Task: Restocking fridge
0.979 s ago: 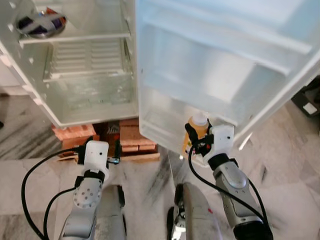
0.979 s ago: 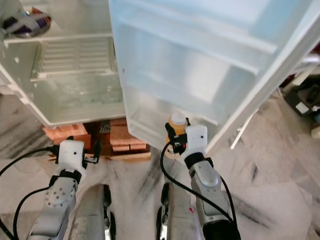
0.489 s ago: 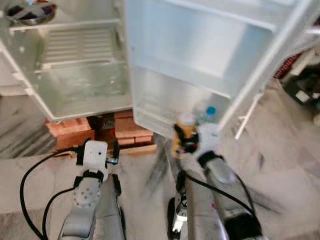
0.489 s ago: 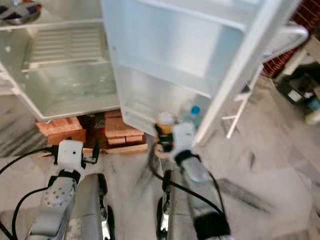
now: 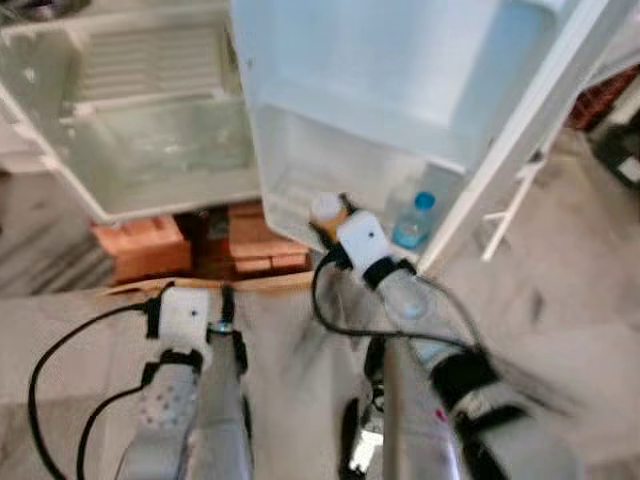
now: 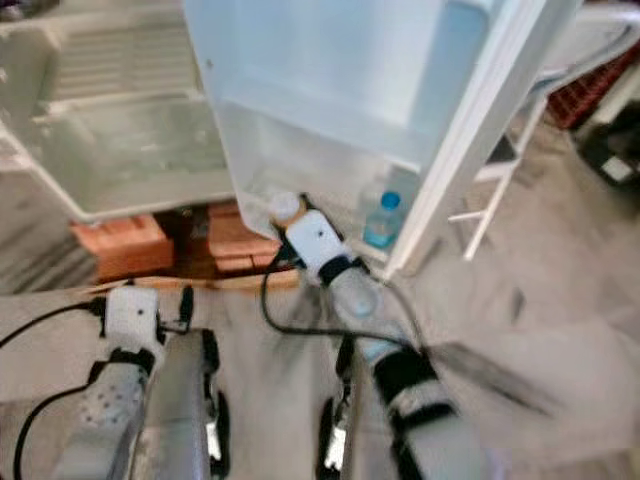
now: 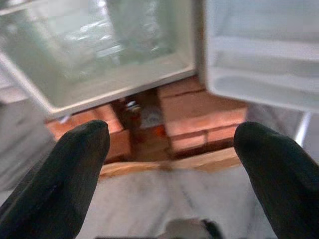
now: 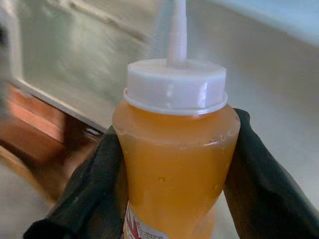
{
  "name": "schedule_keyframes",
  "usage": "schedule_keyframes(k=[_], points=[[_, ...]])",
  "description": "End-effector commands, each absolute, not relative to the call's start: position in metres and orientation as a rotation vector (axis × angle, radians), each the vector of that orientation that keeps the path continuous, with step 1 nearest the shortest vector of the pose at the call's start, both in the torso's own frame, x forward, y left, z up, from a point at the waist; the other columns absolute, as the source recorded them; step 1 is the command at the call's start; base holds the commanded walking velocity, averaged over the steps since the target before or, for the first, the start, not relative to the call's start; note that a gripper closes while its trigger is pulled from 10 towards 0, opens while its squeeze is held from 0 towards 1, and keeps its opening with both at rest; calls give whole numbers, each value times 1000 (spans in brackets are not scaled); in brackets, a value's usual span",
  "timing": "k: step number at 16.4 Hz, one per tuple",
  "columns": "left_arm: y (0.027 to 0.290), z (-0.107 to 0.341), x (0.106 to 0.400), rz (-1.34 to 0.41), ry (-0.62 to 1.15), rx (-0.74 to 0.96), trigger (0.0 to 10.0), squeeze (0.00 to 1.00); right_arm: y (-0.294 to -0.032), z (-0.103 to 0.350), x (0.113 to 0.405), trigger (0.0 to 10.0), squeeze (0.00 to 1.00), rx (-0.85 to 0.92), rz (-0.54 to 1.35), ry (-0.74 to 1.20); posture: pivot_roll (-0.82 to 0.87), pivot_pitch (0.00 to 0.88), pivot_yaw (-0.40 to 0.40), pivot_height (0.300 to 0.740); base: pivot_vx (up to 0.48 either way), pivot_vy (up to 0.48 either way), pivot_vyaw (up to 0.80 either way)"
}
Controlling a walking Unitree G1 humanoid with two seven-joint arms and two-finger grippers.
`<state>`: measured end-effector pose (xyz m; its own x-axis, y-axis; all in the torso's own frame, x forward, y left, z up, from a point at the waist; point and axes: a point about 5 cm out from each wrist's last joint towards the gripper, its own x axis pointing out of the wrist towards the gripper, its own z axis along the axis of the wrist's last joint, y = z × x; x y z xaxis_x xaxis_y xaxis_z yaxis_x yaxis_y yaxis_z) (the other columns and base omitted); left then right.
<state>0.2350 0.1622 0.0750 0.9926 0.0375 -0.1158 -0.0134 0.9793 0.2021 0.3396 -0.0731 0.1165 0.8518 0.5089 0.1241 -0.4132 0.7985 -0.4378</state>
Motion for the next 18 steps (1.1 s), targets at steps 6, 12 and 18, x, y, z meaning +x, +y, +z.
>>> schedule_keyframes(k=[6,12,18], points=[[166,90,218,27,127,220,10000,0,-66,130,352,10000,0,-603,462,-374,234,323,-63,553,0,0,0],[172,97,198,52,158,255,10000,0,-47,124,352,10000,0,-802,414,-431,314,372,-70,553,0,0,0],[175,106,182,43,162,282,10000,0,-47,143,359,10000,0,-851,301,-544,279,416,-50,553,0,0,0]])
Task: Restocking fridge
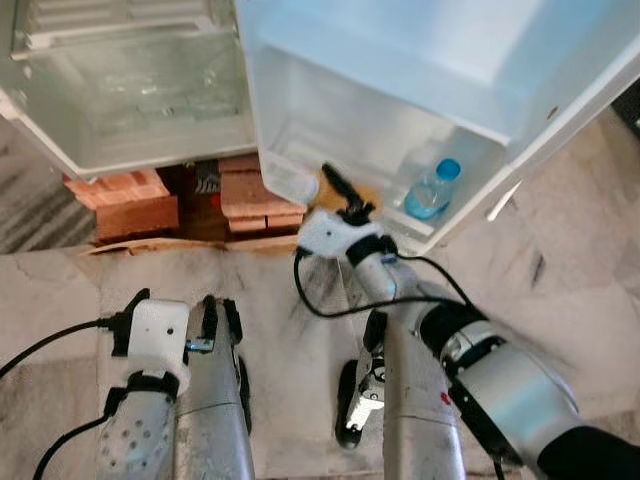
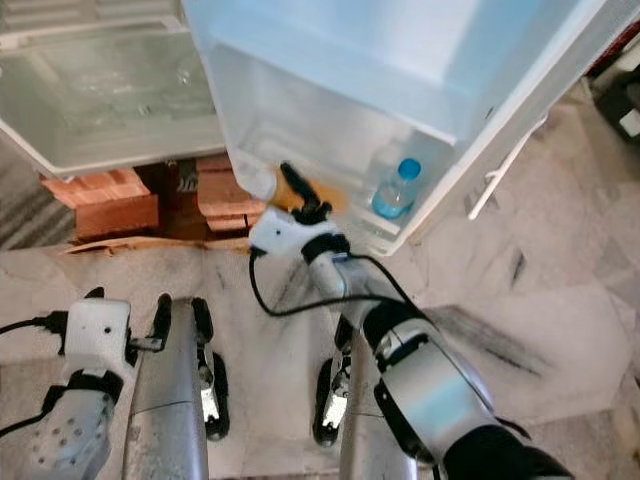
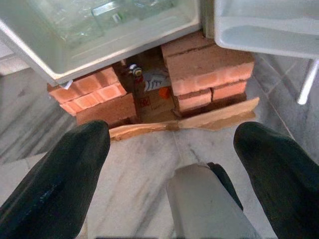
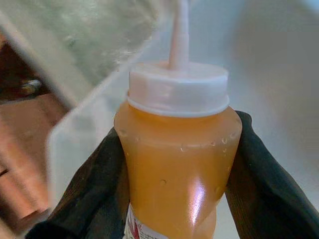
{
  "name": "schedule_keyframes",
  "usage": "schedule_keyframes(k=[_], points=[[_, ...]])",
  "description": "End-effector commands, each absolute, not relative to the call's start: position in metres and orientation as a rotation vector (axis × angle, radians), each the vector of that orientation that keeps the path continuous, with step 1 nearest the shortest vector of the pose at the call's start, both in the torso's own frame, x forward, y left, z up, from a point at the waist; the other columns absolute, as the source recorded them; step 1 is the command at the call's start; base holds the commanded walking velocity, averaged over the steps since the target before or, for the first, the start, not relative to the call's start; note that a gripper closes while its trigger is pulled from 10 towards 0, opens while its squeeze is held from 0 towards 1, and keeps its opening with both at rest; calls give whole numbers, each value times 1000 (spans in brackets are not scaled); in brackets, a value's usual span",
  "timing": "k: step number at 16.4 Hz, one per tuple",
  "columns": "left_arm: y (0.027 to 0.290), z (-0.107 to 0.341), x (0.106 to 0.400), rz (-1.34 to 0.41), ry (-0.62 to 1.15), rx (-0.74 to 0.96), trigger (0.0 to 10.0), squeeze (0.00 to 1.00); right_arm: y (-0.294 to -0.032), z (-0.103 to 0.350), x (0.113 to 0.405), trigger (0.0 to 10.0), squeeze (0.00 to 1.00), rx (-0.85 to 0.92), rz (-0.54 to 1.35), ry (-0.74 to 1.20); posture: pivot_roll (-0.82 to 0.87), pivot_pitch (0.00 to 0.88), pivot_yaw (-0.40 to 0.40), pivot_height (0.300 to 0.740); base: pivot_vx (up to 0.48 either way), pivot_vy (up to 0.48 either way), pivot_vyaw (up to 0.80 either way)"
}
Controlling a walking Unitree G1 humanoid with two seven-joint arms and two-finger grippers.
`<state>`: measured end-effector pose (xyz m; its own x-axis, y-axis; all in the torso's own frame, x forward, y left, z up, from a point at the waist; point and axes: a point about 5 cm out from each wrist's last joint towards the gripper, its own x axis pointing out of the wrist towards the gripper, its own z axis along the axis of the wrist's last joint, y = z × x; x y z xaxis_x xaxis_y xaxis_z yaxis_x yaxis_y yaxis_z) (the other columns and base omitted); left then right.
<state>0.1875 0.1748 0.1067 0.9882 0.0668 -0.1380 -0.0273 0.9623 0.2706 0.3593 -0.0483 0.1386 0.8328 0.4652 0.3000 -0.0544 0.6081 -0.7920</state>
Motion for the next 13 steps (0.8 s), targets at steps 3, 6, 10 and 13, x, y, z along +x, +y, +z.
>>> schedule_keyframes(k=[3,6,10,13], points=[[163,102,180,-62,176,306,10000,0,-61,166,368,10000,0,-803,168,-626,261,440,-27,553,0,0,0],[162,112,187,-33,155,288,10000,0,-93,160,375,10000,0,-766,66,-507,286,475,-29,553,0,0,0],[167,107,174,-39,199,309,10000,0,-128,101,363,10000,0,-618,0,-97,310,491,-31,553,0,0,0],[172,106,178,-17,204,312,10000,0,-137,88,359,10000,0,-518,-28,4,289,478,-50,553,0,0,0]])
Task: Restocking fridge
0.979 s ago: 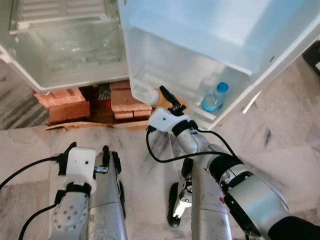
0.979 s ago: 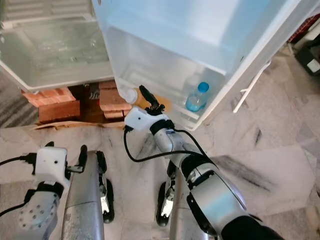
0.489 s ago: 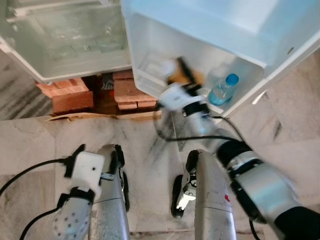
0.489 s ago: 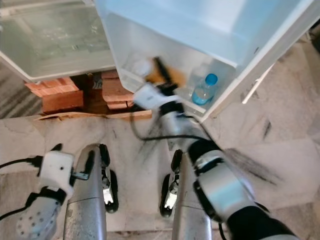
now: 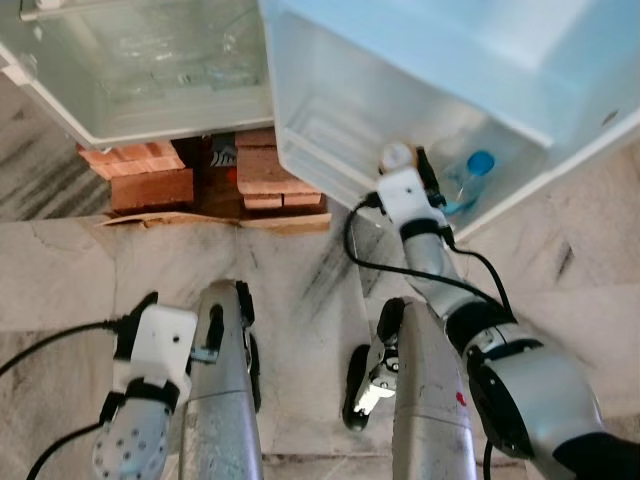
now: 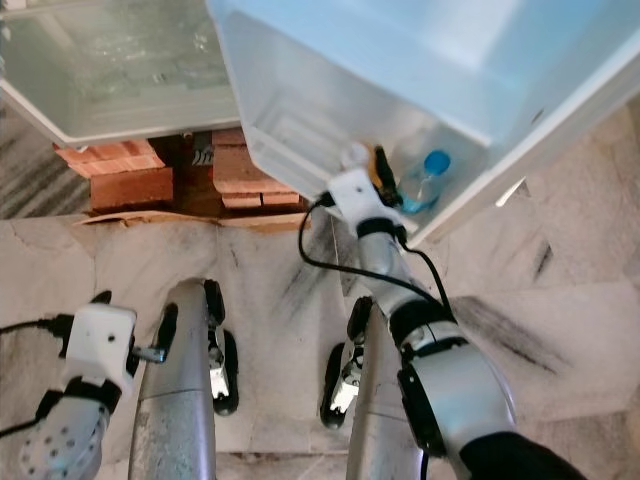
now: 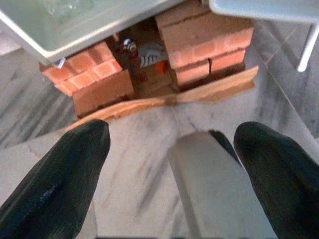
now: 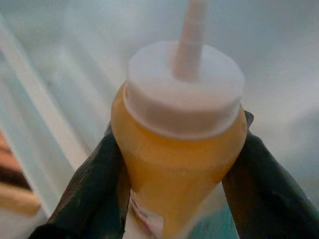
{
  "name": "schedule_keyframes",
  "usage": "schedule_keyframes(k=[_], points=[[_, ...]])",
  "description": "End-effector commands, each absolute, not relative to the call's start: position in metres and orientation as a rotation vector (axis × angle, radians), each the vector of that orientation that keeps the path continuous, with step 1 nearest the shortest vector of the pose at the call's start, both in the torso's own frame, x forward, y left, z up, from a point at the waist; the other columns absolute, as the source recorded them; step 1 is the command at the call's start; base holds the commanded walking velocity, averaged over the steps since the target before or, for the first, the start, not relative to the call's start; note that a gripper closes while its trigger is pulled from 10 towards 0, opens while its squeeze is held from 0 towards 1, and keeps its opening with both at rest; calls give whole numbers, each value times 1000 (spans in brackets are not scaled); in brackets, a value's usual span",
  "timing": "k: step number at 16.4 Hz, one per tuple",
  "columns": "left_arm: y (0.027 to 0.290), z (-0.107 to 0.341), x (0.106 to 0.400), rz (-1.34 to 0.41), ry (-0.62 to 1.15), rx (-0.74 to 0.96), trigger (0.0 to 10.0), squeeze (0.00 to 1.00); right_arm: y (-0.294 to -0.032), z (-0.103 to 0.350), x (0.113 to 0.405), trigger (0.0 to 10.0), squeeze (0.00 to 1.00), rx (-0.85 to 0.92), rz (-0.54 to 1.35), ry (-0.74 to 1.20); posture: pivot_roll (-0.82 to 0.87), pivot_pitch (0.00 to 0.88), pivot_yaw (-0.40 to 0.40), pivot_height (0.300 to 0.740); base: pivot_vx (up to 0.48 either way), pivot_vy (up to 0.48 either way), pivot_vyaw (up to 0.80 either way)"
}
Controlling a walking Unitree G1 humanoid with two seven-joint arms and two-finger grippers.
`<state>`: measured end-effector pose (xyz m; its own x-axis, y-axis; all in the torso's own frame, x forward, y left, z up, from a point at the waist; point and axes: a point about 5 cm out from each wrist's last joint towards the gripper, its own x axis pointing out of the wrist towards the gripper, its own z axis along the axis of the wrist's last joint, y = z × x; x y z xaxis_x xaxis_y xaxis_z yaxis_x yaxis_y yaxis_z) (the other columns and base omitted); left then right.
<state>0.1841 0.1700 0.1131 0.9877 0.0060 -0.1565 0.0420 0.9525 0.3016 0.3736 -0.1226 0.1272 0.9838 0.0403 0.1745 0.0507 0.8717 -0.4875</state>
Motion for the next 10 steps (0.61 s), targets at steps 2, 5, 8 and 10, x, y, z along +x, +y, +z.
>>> schedule_keyframes(k=[2,5,8,10], points=[[168,105,185,-16,195,301,10000,0,-149,91,362,10000,0,-463,-71,31,273,456,-60,553,0,0,0],[164,101,192,-29,191,294,10000,0,-164,103,369,10000,1000,-406,-123,36,257,419,-59,553,0,0,0],[164,99,207,-34,175,301,10000,0,-160,131,381,10000,1000,-347,-78,-59,240,368,-52,553,0,0,0],[165,94,217,-37,189,300,10000,0,-154,157,392,10000,1000,-342,-57,-129,218,319,-45,553,0,0,0]])
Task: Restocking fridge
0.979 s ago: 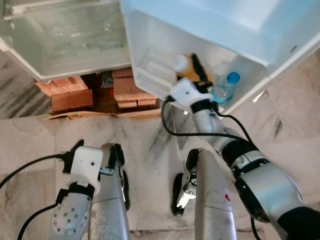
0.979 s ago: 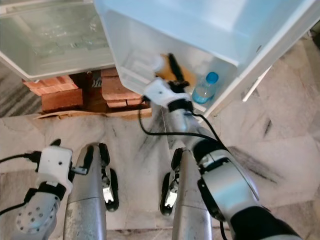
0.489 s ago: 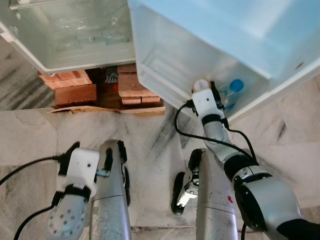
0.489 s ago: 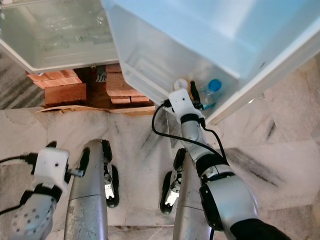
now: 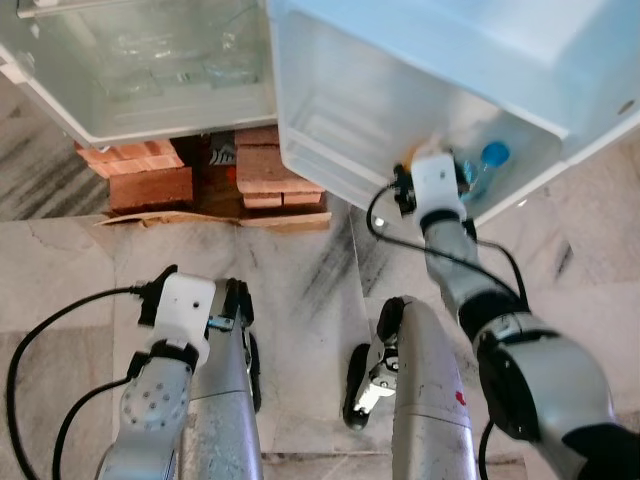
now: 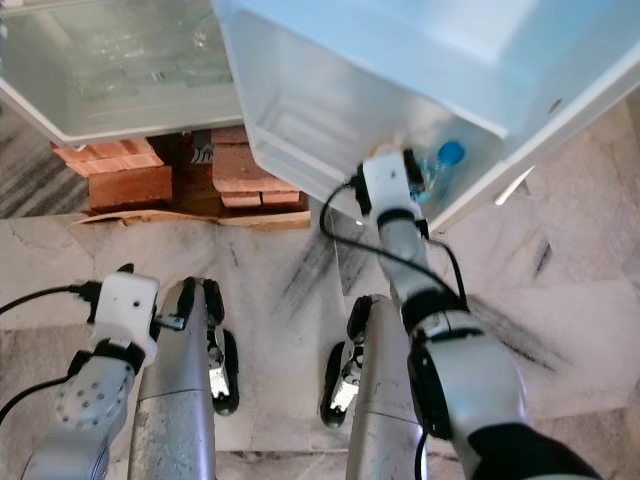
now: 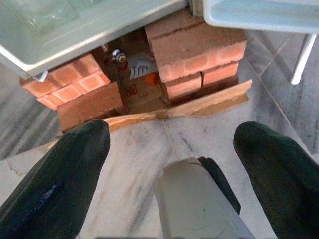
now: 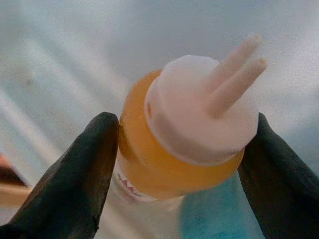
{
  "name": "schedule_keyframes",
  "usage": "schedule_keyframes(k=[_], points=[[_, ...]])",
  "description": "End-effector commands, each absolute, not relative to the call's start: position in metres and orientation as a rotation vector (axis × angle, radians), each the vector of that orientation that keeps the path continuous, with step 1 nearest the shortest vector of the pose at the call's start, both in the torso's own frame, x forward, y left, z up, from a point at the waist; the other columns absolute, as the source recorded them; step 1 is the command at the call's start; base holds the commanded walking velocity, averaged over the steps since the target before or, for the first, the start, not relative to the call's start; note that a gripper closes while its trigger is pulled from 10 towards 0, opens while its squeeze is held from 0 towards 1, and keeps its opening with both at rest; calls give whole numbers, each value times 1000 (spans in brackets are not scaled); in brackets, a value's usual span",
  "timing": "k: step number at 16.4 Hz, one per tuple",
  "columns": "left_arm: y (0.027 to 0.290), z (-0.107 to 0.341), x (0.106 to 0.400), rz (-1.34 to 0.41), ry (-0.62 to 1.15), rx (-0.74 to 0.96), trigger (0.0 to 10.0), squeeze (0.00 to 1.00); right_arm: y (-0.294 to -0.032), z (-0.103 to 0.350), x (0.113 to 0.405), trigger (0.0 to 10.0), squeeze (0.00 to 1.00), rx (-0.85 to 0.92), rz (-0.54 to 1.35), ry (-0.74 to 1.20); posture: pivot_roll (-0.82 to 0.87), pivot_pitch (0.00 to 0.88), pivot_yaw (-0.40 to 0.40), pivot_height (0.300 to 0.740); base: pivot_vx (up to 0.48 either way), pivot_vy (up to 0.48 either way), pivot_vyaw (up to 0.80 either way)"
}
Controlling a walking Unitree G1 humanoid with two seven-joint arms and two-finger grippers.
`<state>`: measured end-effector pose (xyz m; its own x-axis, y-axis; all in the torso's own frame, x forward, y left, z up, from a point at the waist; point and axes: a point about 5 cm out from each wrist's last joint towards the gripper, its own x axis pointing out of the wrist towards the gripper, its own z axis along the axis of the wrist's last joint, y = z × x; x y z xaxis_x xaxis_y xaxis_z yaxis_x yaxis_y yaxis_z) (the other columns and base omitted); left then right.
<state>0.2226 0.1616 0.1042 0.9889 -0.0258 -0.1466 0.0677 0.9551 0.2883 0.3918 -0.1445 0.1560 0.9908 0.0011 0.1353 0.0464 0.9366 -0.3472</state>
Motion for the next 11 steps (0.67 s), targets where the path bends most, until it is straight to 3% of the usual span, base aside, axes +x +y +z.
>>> schedule_keyframes(k=[1,4,7,11], points=[[165,93,221,-40,182,304,10000,0,-153,166,395,10000,1000,-349,-45,-154,211,296,-43,553,0,0,0],[163,94,239,-51,149,304,10000,0,-144,196,404,10000,1000,-369,40,-237,204,242,-43,553,0,0,0],[163,92,250,-52,133,308,10000,0,-141,189,399,10000,1000,-452,113,-256,180,182,-36,553,0,0,0],[164,93,256,-43,115,314,10000,0,-150,165,379,10000,1000,-387,177,-278,187,160,-34,553,0,0,0]])
